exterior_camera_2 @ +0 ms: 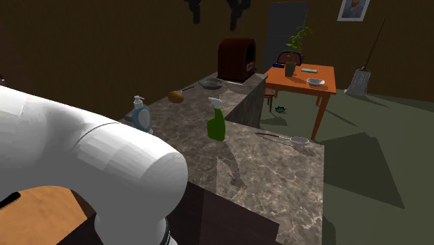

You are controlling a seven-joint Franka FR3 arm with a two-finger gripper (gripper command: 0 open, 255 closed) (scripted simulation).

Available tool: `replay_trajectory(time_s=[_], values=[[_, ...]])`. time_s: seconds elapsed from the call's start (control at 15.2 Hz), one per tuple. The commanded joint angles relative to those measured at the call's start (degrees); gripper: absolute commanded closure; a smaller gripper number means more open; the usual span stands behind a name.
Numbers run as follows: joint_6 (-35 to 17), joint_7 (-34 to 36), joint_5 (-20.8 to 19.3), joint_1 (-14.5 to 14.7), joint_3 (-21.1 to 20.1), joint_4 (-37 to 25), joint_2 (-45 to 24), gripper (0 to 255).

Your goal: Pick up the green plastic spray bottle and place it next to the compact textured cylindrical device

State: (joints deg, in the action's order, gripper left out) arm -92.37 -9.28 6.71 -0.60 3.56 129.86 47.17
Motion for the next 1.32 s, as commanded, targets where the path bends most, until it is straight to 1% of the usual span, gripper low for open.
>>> replay_trajectory(time_s=[0.0,0.26,0.59,0.92,1.25], values=[[0.0,0.0,0.0,0.0,0.0,0.0,0.0,0],[-5.98,-8.09,-0.82,2.68,2.08,0.86,-6.49,0],[-12.75,-18.03,-1.12,6.05,4.33,0.06,-15.78,0],[-18.46,-27.81,-0.55,9.21,5.91,-2.57,-25.89,0],[-22.94,-37.32,0.69,11.81,6.5,-6.71,-36.31,0]])
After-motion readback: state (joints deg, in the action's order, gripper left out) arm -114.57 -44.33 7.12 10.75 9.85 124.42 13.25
